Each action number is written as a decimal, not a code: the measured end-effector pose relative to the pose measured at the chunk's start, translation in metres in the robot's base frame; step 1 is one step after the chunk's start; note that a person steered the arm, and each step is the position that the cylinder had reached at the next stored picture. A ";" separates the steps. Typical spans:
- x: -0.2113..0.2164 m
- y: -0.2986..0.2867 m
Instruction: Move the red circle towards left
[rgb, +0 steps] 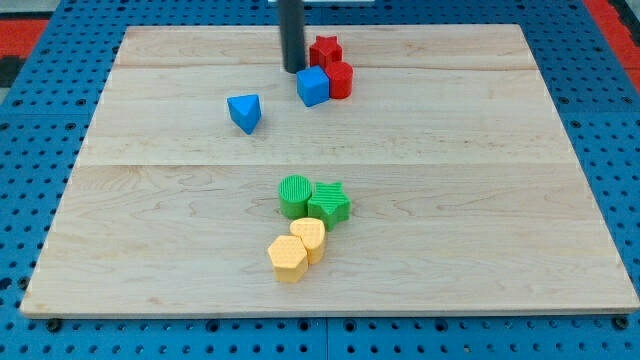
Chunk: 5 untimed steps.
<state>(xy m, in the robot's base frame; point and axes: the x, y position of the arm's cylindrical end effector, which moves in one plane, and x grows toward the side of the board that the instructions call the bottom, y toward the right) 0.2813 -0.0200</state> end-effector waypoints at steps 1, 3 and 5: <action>0.040 0.011; 0.048 0.091; 0.019 0.079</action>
<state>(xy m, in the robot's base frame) 0.3007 0.0593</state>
